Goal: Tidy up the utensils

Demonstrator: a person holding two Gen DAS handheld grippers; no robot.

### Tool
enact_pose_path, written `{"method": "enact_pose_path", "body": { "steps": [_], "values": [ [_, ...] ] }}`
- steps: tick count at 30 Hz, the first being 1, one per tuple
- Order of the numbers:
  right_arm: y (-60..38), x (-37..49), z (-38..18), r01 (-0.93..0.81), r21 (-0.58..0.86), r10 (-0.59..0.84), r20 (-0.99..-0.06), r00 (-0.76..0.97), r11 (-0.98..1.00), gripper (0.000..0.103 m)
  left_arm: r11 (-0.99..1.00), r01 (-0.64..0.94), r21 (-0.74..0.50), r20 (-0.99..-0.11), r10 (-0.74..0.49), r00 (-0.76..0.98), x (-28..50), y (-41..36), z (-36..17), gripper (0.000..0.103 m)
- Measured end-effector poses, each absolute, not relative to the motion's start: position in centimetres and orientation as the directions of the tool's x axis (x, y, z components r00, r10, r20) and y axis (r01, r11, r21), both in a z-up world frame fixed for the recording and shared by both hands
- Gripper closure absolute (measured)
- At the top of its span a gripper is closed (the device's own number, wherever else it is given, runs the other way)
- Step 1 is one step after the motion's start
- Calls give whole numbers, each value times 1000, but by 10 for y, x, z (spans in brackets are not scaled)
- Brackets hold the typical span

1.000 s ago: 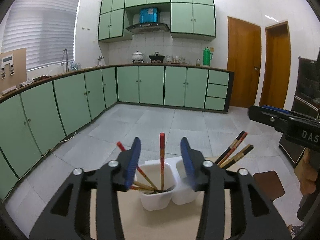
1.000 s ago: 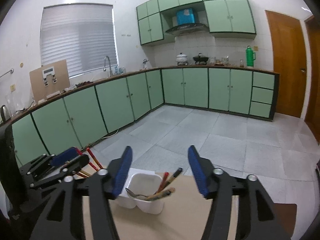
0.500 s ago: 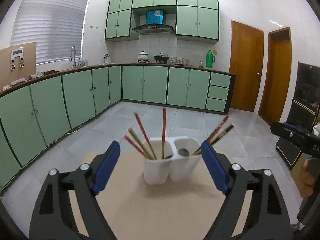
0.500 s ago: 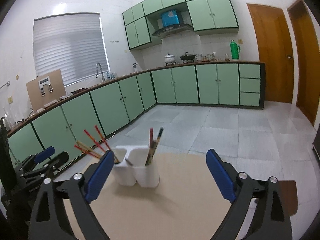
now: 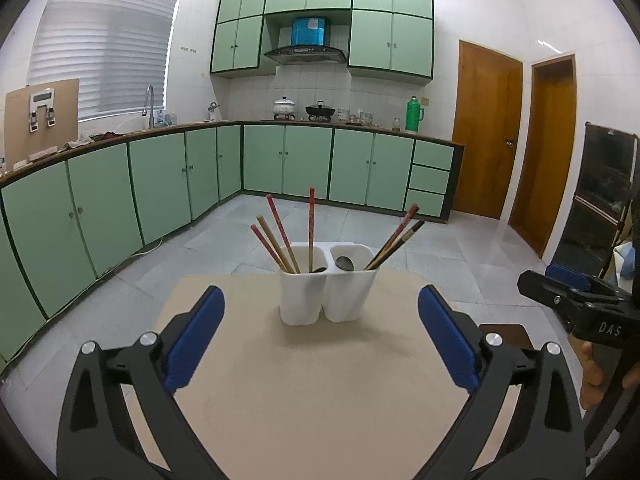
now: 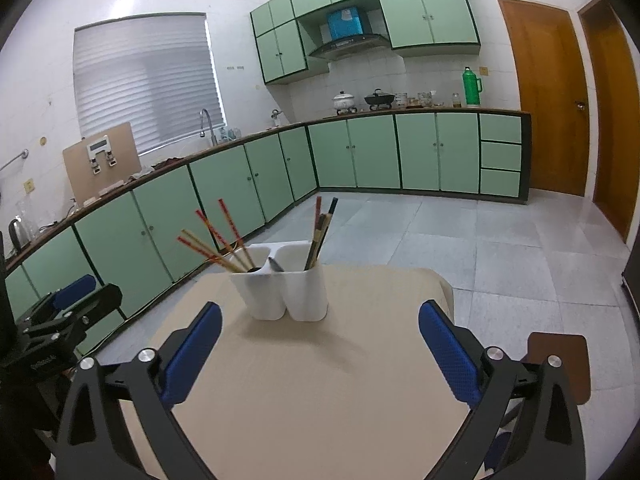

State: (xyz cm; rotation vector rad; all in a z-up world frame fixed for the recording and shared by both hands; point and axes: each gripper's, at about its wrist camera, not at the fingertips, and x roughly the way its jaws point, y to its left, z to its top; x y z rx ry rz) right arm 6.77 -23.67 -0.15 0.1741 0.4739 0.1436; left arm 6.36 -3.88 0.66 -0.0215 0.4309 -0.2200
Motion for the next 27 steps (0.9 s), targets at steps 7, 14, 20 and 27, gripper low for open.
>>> {"method": "enact_pose_path", "body": {
  "steps": [7,14,20,27],
  "values": [
    [-226,38,7,-144,185,211,-426,880,972,6,980,189,-62,-413,-197,889,36,-38,15,8],
    [-209,19,18,-191,144,234,-402,885,971,6,980,192,-52,-399,-197,896,14,-40,27,8],
    [-203,9,30,-212,130,246,-378,893,969,6,981,188,-37,-376,-188,907,1,-40,36,8],
    [-198,-2,41,-225,118,252,-355,900,967,6,982,187,-33,-352,-187,917,-9,-40,44,8]
  ]
}}
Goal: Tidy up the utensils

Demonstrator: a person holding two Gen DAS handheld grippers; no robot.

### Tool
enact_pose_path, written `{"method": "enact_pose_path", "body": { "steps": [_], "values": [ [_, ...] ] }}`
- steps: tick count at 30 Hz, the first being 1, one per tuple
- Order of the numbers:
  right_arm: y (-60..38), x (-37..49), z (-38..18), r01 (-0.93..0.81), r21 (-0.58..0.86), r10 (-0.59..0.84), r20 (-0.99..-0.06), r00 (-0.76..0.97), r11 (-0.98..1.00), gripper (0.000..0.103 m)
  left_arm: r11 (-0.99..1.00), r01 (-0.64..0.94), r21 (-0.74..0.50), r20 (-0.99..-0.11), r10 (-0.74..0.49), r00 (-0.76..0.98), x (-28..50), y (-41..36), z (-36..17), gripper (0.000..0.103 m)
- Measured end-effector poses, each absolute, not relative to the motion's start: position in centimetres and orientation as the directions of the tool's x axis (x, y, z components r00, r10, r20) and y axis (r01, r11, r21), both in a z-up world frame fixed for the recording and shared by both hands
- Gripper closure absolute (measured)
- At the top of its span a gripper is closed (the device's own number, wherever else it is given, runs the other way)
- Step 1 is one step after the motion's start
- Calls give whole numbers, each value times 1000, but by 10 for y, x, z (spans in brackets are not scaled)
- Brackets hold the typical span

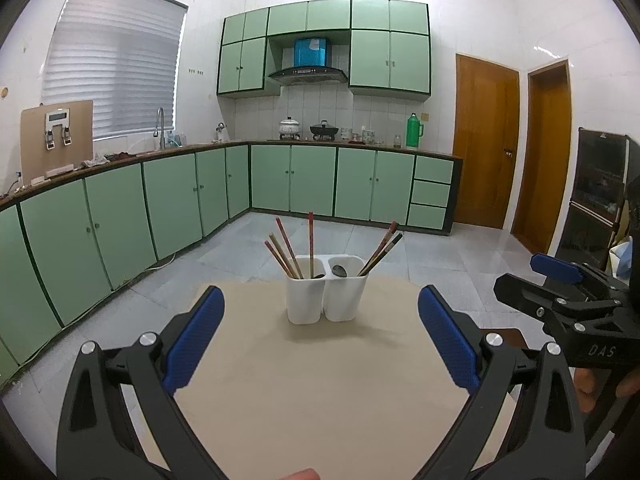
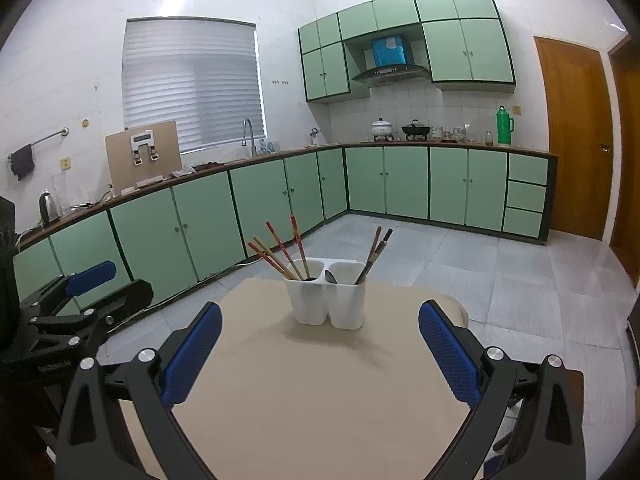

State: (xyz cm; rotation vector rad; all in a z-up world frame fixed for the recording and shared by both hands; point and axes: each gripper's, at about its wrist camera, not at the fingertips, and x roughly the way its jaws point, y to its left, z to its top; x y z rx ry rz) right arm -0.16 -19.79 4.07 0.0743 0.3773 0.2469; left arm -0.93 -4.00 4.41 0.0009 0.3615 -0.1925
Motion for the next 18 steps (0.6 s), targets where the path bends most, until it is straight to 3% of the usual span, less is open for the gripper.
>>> {"method": "enact_pose_path", "body": {
  "steps": [18],
  "values": [
    [-196,-10,52,-228,108,252,-323,912,968,6,982,187,-29,-311,-187,932,-25,-39,49,8]
  ]
}}
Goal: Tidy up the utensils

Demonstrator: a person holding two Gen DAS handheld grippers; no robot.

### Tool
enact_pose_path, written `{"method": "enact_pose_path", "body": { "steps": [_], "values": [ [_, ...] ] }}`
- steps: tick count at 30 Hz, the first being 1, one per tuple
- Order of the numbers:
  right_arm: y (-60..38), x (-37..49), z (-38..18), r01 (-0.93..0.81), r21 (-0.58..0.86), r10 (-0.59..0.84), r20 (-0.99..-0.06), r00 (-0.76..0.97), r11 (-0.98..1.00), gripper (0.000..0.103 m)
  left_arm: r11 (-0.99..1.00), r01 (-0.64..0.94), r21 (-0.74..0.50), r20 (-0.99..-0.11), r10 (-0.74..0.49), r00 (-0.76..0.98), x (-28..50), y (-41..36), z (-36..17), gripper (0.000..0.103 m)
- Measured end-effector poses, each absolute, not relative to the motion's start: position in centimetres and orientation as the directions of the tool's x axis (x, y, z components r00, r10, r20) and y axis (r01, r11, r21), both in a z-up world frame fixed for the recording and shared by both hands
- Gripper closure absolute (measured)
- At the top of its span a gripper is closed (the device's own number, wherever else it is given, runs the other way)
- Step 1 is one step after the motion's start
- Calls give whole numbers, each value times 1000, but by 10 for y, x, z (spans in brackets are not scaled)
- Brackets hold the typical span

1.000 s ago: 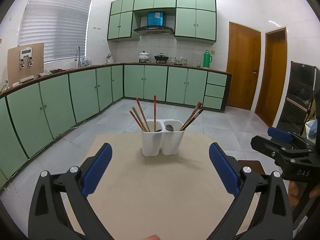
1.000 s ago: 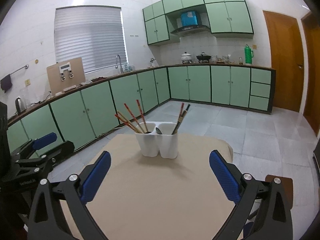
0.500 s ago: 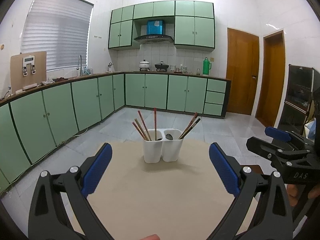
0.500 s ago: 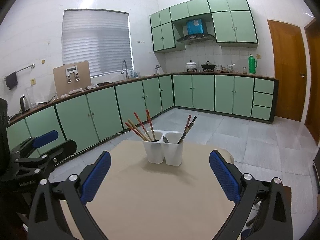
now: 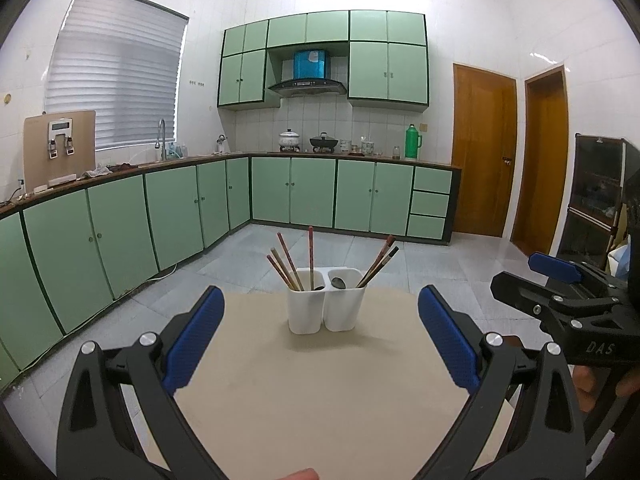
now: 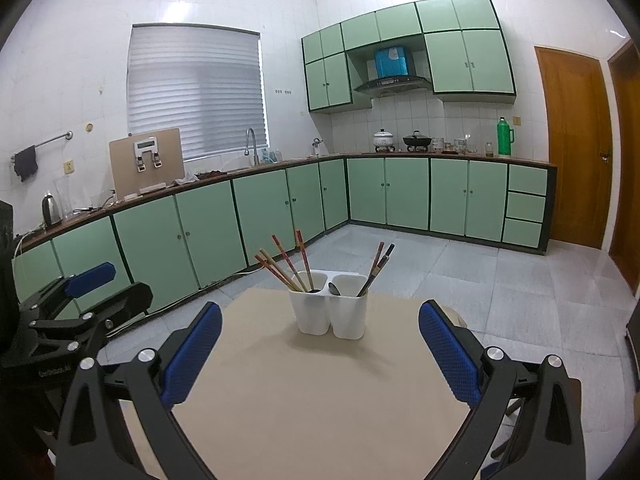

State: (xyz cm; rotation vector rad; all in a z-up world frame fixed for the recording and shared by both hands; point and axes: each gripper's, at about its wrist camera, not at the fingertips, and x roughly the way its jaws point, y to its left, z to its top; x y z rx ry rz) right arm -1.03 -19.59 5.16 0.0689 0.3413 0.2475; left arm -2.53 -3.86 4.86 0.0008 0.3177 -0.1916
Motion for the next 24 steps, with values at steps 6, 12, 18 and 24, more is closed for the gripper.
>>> {"method": "enact_pose_path", "body": {
  "steps": [6,12,18,24],
  "values": [
    [-196,-12,51,-229,108,252,-321,913,968,6,982,186,-28,-308,-186,933,-26,-38,49,8],
    [-195,-12,52,-232,108,254,-320,913,967,6,983,183,-31,-308,-184,934,-29,-37,50,8],
    [-194,-13,53,-234,108,256,-319,912,966,6,983,183,-31,-308,-183,934,-28,-39,51,8],
    [-194,-12,52,-233,108,255,-320,912,967,6,983,183,-30,-307,-183,934,-28,-39,51,8]
  ]
}}
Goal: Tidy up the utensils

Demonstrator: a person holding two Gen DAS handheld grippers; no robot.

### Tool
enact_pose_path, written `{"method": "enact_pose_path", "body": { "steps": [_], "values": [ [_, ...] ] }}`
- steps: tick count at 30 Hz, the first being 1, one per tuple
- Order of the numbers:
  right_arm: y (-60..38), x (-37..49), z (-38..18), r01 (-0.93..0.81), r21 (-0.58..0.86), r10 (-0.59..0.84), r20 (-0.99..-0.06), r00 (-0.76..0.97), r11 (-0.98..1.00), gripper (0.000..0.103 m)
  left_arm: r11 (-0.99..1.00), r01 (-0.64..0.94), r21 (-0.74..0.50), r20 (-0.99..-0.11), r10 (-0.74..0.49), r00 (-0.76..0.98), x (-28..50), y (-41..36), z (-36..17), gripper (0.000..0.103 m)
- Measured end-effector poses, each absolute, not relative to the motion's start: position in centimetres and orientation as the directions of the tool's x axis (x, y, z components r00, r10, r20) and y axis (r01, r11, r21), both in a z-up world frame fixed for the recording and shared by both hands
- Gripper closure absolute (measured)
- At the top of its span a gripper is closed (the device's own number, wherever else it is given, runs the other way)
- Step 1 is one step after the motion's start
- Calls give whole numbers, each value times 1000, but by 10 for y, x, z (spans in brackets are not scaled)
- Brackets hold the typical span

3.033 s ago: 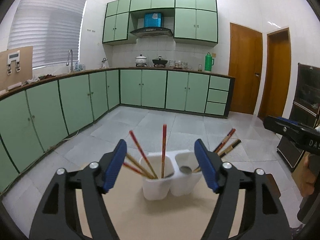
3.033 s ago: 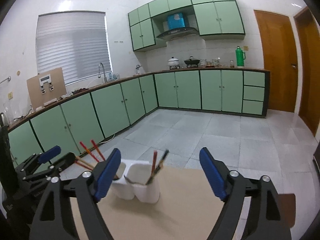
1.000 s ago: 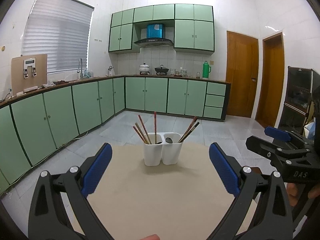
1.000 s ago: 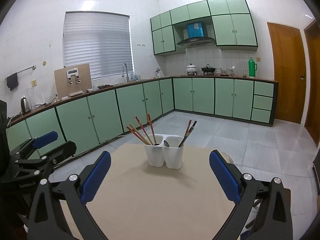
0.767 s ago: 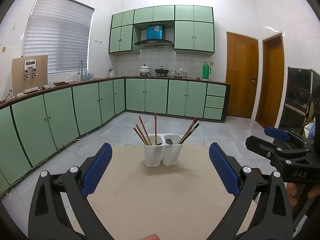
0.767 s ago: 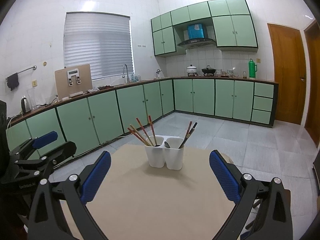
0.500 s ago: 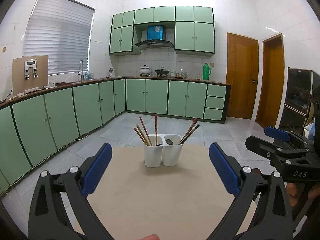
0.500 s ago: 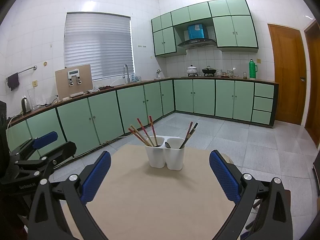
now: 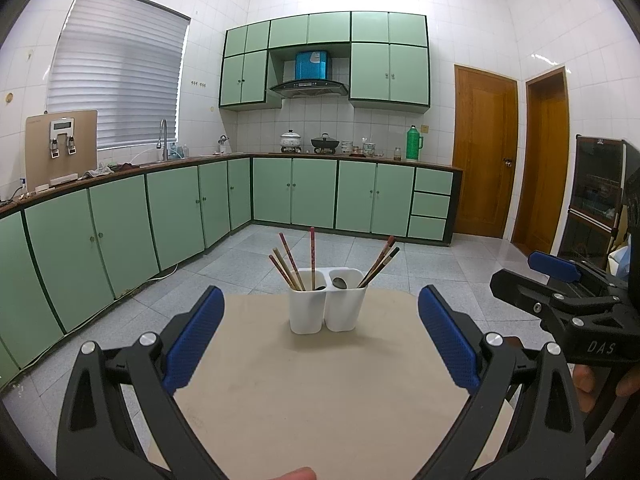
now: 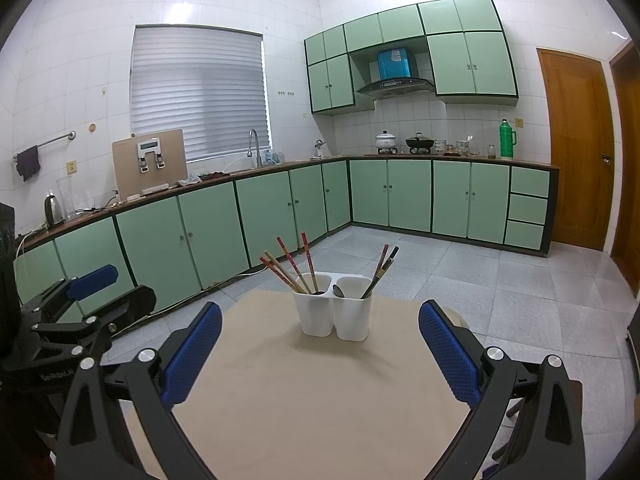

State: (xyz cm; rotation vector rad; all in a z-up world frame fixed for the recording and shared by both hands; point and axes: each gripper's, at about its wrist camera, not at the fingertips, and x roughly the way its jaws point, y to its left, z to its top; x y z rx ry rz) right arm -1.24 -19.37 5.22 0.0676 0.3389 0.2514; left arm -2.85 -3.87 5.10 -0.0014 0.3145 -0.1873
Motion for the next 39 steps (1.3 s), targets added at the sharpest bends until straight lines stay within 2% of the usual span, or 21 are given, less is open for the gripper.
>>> {"method": "enact_pose_path", "body": {
  "steps": [39],
  "values": [
    [-189,-10,48,-236,107,258,-330,908,966,6,982,185,-33,-318,-185,930,-29,-40,51,8]
  ]
}}
